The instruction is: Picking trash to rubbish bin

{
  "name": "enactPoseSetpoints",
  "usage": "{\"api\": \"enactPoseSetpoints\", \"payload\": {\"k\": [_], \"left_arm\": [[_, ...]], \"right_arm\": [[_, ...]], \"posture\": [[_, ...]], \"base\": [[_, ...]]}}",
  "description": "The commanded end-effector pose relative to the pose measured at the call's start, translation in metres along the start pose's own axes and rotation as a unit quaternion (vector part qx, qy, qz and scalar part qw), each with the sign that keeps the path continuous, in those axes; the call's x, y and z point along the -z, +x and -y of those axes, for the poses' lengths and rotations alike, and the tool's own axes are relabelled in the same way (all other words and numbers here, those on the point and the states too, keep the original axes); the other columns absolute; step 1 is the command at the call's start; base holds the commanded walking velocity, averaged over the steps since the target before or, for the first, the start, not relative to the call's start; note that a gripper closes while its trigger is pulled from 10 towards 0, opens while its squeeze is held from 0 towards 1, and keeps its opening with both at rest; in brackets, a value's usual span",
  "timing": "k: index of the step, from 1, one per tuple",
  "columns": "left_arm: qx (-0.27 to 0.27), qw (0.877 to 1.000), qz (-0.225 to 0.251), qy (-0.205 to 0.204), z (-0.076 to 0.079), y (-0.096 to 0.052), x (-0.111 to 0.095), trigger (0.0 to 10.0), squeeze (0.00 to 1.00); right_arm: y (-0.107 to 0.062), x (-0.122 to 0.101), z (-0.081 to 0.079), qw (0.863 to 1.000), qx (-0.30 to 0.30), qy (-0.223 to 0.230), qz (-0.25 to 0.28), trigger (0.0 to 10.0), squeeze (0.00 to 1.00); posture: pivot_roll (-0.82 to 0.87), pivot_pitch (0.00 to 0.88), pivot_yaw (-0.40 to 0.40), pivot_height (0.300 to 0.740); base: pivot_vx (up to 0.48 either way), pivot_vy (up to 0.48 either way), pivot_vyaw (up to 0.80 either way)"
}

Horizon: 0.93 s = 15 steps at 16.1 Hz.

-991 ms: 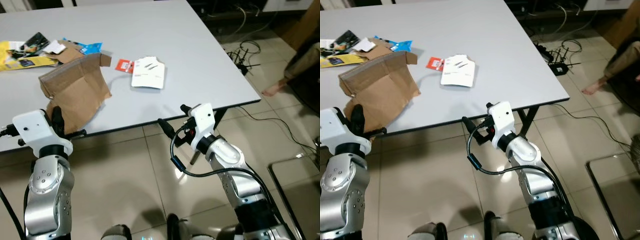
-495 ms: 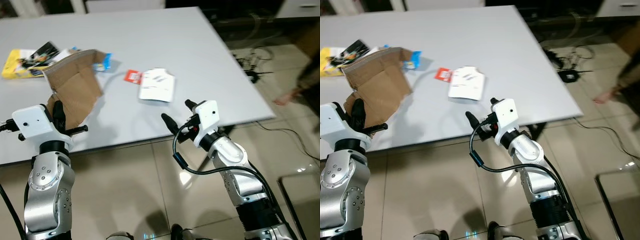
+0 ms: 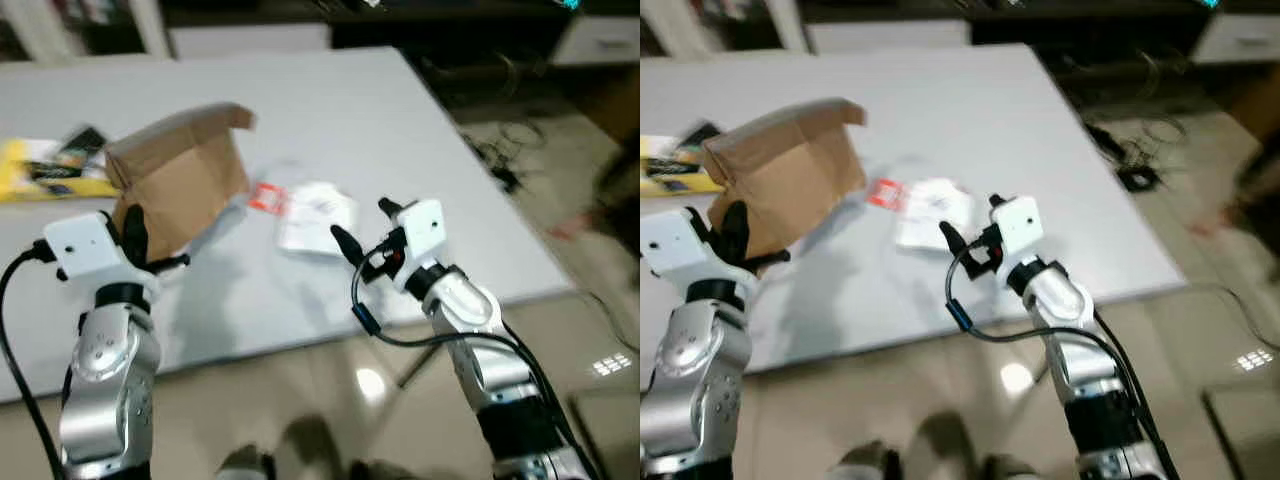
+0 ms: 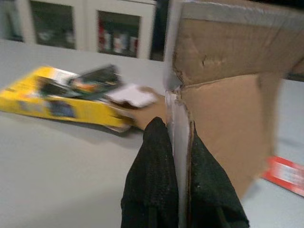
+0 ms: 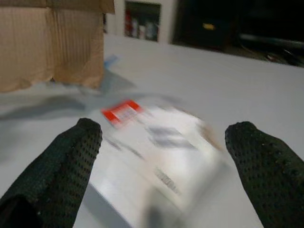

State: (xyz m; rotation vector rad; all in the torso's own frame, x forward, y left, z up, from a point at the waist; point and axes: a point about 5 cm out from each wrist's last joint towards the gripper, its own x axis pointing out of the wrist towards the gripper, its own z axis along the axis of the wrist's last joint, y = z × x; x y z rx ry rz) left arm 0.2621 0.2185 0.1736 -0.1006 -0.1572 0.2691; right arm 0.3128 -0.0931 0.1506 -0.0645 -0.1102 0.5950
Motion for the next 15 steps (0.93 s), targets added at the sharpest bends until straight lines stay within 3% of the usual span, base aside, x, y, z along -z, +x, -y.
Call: {"api": "enactPoseSetpoints", "payload": {"k": [1, 6, 7, 8, 9, 10, 12, 15], "left_arm": [[-0.013, 1.000, -0.009, -0.001, -0.005, -0.002, 0.003, 10.0, 0.00], [-0.010, 1.000, -0.010, -0.005, 0.001, -0.002, 0.004, 10.0, 0.00], [-0.009, 1.000, -0.018, -0.006, 0.001, -0.004, 0.007, 10.0, 0.00], [-0.008, 1.000, -0.027, -0.006, 0.002, -0.006, 0.010, 10.0, 0.00], [-0.008, 1.000, -0.028, -0.007, 0.002, -0.006, 0.011, 10.0, 0.00], [-0.006, 0.999, -0.032, -0.006, 0.004, -0.009, 0.012, 10.0, 0.00], [-0.004, 0.999, -0.037, -0.001, 0.007, -0.014, 0.013, 10.0, 0.00], [-0.013, 0.998, -0.051, 0.021, 0.000, -0.021, 0.016, 10.0, 0.00]], "right_arm": [[0.001, 0.000, -0.004, 1.000, -0.007, -0.007, -0.001, 10.0, 1.00], [0.001, 0.005, -0.001, 1.000, -0.001, -0.016, -0.024, 10.0, 1.00], [0.001, 0.006, 0.000, 0.999, -0.003, -0.015, -0.033, 10.0, 0.96], [0.001, 0.010, 0.000, 0.999, -0.007, -0.023, -0.048, 10.0, 0.73], [0.001, 0.010, 0.000, 0.998, -0.007, -0.024, -0.050, 10.0, 0.73], [-0.001, 0.013, 0.002, 0.997, -0.009, -0.035, -0.065, 10.0, 0.41], [-0.006, 0.015, 0.004, 0.993, -0.027, -0.060, -0.098, 10.0, 0.19], [-0.012, 0.021, 0.002, 0.988, -0.049, -0.070, -0.128, 10.0, 0.15]], "posture": [[-0.03, 0.167, -0.009, 0.740], [-0.03, 0.167, -0.009, 0.740], [-0.03, 0.167, -0.009, 0.740], [-0.03, 0.167, -0.009, 0.740], [-0.03, 0.167, -0.009, 0.740], [-0.03, 0.169, -0.010, 0.740], [-0.03, 0.169, -0.006, 0.740], [-0.02, 0.165, 0.002, 0.740]], "base": [[0.000, 0.000, 0.00], [0.000, 0.000, 0.00], [0.000, 0.000, 0.00], [0.000, 0.000, 0.00], [0.000, 0.000, 0.00], [0.000, 0.000, 0.00], [0.000, 0.000, 0.00], [0.000, 0.000, 0.00]]}}
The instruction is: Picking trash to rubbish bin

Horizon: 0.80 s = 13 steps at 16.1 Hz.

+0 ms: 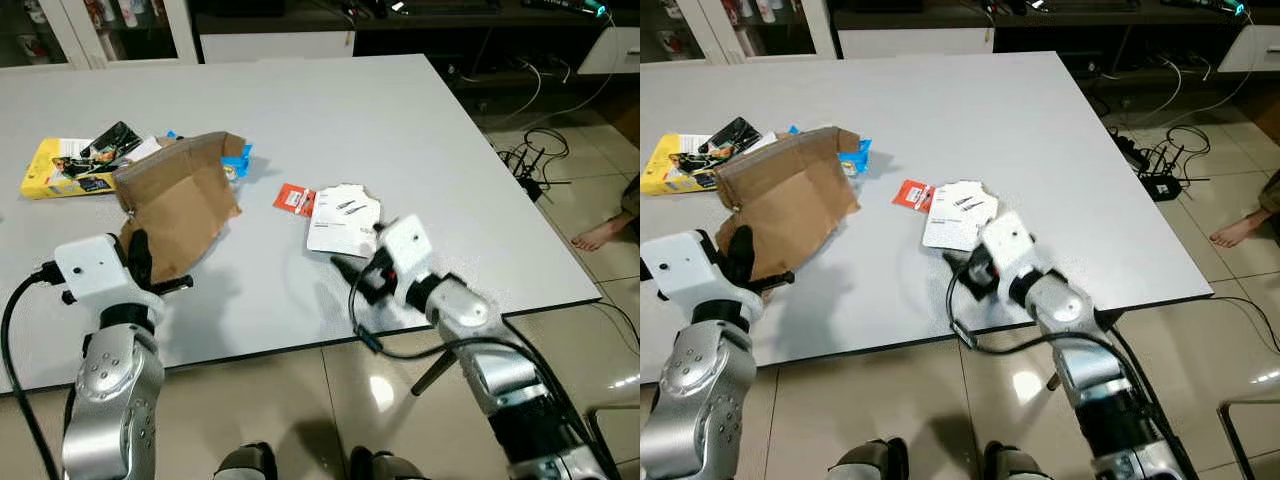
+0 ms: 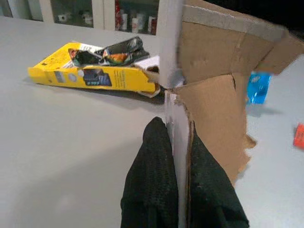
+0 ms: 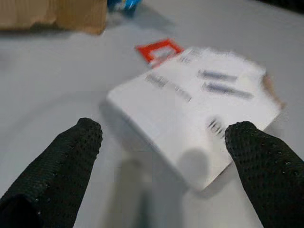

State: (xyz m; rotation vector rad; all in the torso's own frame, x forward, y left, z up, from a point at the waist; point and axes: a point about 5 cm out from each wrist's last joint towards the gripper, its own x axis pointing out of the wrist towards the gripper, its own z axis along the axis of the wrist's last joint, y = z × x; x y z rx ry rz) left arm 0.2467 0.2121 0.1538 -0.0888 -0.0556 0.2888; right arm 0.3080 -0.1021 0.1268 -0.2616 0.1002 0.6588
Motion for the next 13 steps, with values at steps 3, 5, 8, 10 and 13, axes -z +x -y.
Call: {"api": "enactPoseSetpoints", "payload": {"k": [3, 5, 8, 10, 13], "left_arm": [[-0.010, 0.999, -0.018, 0.025, -0.007, -0.011, 0.003, 10.0, 0.00], [-0.009, 0.999, -0.025, 0.032, -0.009, -0.018, 0.004, 10.0, 0.00], [-0.008, 0.999, -0.030, 0.038, -0.011, -0.022, 0.004, 10.0, 0.00], [-0.010, 0.999, -0.025, 0.038, -0.010, -0.022, 0.001, 10.0, 0.00], [-0.013, 0.999, -0.024, 0.041, -0.011, -0.024, -0.002, 10.0, 0.00]], "right_arm": [[0.000, 0.007, -0.007, 0.999, -0.020, -0.014, -0.026, 10.0, 0.16], [0.002, 0.007, -0.010, 0.999, -0.022, -0.014, -0.028, 10.0, 0.15], [0.010, 0.010, -0.013, 0.999, -0.010, -0.017, -0.032, 10.0, 0.16], [0.015, 0.009, -0.011, 0.999, 0.013, -0.026, -0.027, 10.0, 0.16], [0.021, 0.006, -0.002, 0.997, 0.055, -0.056, -0.015, 10.0, 0.16]], "posture": [[0.00, 0.165, 0.007, 0.740], [0.02, 0.166, 0.012, 0.740], [0.04, 0.167, 0.014, 0.740], [0.05, 0.169, 0.015, 0.740], [0.07, 0.170, 0.015, 0.740]], "base": [[0.000, 0.000, 0.00], [0.000, 0.000, 0.00], [0.000, 0.000, 0.00], [0.000, 0.000, 0.00], [0.000, 0.000, 0.00]]}}
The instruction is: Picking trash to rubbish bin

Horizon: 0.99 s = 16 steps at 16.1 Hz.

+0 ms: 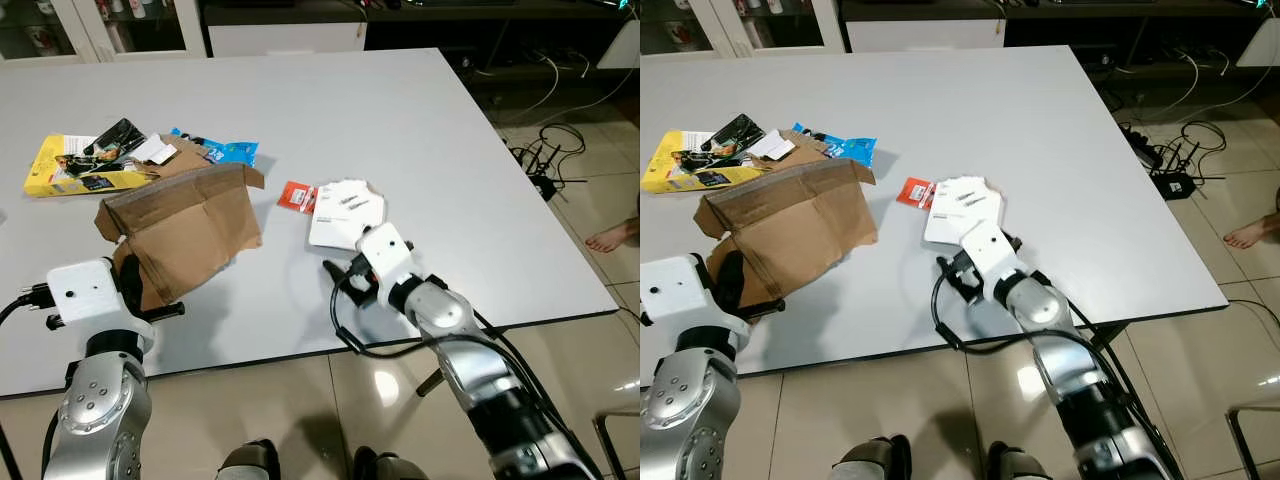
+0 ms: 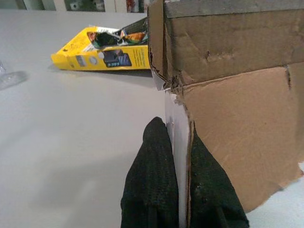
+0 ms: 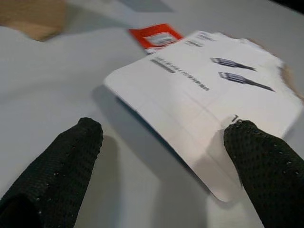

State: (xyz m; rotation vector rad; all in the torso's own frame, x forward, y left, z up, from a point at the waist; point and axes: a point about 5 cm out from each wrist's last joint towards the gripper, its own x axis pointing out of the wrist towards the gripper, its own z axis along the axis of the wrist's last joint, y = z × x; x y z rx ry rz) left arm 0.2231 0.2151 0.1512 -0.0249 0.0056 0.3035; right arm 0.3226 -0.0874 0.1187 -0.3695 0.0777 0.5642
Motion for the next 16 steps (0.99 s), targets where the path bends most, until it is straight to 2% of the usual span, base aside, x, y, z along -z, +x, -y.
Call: {"api": "enactPoseSetpoints", "payload": {"k": [1, 7, 13, 14, 16], "left_arm": [[-0.007, 1.000, 0.001, 0.005, -0.003, -0.002, -0.003, 10.0, 0.00], [-0.003, 1.000, -0.002, 0.010, -0.003, -0.003, -0.003, 10.0, 0.00], [0.009, 1.000, -0.012, 0.006, 0.000, -0.004, 0.000, 10.0, 0.00], [0.012, 1.000, -0.013, 0.005, 0.001, -0.004, 0.001, 10.0, 0.00], [0.011, 1.000, -0.014, 0.004, 0.002, -0.005, 0.002, 10.0, 0.00]], "right_arm": [[0.002, 0.002, 0.004, 1.000, 0.017, -0.018, -0.003, 10.0, 0.16], [0.008, 0.008, 0.020, 0.997, 0.065, -0.047, -0.015, 10.0, 0.16], [0.015, 0.010, 0.019, 0.995, 0.067, -0.071, -0.010, 10.0, 0.15], [0.017, 0.011, 0.017, 0.995, 0.062, -0.074, -0.013, 10.0, 0.08], [0.019, 0.013, 0.021, 0.993, 0.071, -0.094, -0.018, 10.0, 0.07]], "posture": [[0.07, 0.170, 0.015, 0.740], [0.08, 0.167, 0.016, 0.740], [0.08, 0.168, 0.016, 0.740], [0.08, 0.169, 0.014, 0.740], [0.08, 0.170, 0.013, 0.740]], "base": [[0.000, 0.000, 0.00], [0.000, 0.000, 0.00], [0.000, 0.000, 0.00], [0.000, 0.000, 0.00], [0.000, 0.000, 0.00]]}}
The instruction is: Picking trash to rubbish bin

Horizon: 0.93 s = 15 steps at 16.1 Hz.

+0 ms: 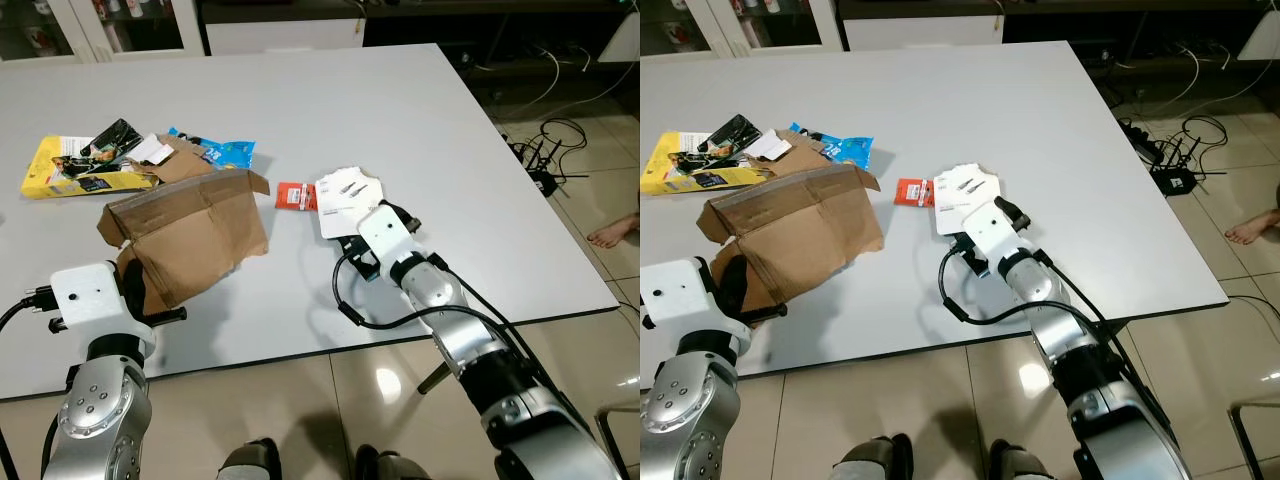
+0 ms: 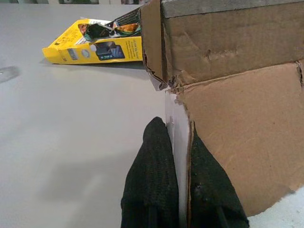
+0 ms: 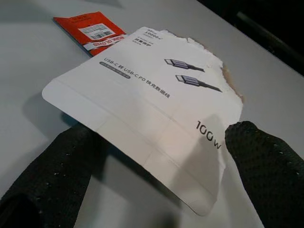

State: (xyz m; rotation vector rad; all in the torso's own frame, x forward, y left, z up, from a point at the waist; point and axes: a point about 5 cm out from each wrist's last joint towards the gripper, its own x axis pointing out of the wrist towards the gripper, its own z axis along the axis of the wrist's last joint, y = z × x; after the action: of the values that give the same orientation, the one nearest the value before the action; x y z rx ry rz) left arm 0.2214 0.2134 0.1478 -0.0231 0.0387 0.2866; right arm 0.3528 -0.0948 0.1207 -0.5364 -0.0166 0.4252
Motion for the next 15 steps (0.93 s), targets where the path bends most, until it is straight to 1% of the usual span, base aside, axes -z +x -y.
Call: {"api": "enactPoseSetpoints", "payload": {"k": [1, 4, 5, 6, 7, 8, 9, 11, 12, 14, 15], "left_arm": [[0.002, 1.000, 0.003, 0.000, 0.000, -0.002, -0.002, 10.0, 0.00], [0.001, 1.000, 0.004, 0.000, 0.001, -0.003, -0.002, 10.0, 0.00], [0.001, 1.000, 0.003, 0.000, 0.001, -0.003, -0.002, 10.0, 0.00], [0.000, 1.000, 0.003, 0.000, 0.001, -0.003, -0.002, 10.0, 0.00], [0.001, 1.000, 0.001, 0.002, 0.001, -0.003, -0.002, 10.0, 0.00], [0.002, 1.000, 0.000, 0.004, 0.001, -0.003, -0.002, 10.0, 0.00], [0.001, 1.000, -0.003, 0.008, -0.001, -0.003, -0.001, 10.0, 0.00], [0.001, 1.000, -0.004, 0.009, -0.002, -0.003, -0.001, 10.0, 0.00], [0.003, 1.000, -0.004, 0.008, -0.001, -0.003, -0.001, 10.0, 0.00], [0.007, 1.000, -0.003, 0.008, 0.000, -0.002, -0.001, 10.0, 0.00], [0.007, 1.000, -0.003, 0.008, 0.001, -0.001, -0.001, 10.0, 0.00]], "right_arm": [[-0.001, 0.012, 0.002, 0.999, 0.009, -0.020, -0.029, 10.0, 0.07], [0.000, 0.012, 0.015, 0.998, 0.052, -0.034, -0.028, 10.0, 0.07], [0.000, 0.012, 0.016, 0.998, 0.054, -0.031, -0.026, 10.0, 0.06], [0.000, 0.011, 0.016, 0.998, 0.049, -0.025, -0.021, 10.0, 0.04], [-0.001, 0.012, 0.012, 0.999, 0.029, -0.001, -0.021, 10.0, 0.02], [-0.003, 0.013, 0.009, 1.000, 0.012, 0.010, -0.019, 10.0, 0.00], [-0.007, 0.011, 0.000, 0.999, -0.032, 0.030, -0.007, 10.0, 0.00], [-0.012, 0.007, -0.006, 0.995, -0.083, 0.048, 0.000, 10.0, 0.00], [-0.014, 0.005, -0.011, 0.993, -0.109, 0.049, 0.004, 10.0, 0.00], [-0.017, 0.003, -0.019, 0.989, -0.139, 0.044, 0.005, 10.0, 0.00], [-0.016, 0.004, -0.022, 0.990, -0.137, 0.043, 0.004, 10.0, 0.00]], "posture": [[0.08, 0.170, 0.013, 0.740], [0.08, 0.170, 0.013, 0.740], [0.08, 0.170, 0.013, 0.740], [0.08, 0.170, 0.013, 0.740], [0.08, 0.170, 0.013, 0.740], [0.08, 0.170, 0.013, 0.740], [0.08, 0.175, 0.015, 0.740], [0.08, 0.174, 0.018, 0.740], [0.08, 0.172, 0.021, 0.740], [0.08, 0.170, 0.022, 0.740], [0.08, 0.170, 0.022, 0.740]], "base": [[0.000, 0.000, 0.00], [0.000, 0.000, 0.00], [0.000, 0.000, 0.00], [0.000, 0.000, 0.00], [0.000, 0.000, 0.00], [0.000, 0.000, 0.00], [0.000, 0.000, 0.00], [0.000, 0.000, 0.00], [0.000, 0.000, 0.00], [0.000, 0.000, 0.00], [0.000, 0.000, 0.00]]}}
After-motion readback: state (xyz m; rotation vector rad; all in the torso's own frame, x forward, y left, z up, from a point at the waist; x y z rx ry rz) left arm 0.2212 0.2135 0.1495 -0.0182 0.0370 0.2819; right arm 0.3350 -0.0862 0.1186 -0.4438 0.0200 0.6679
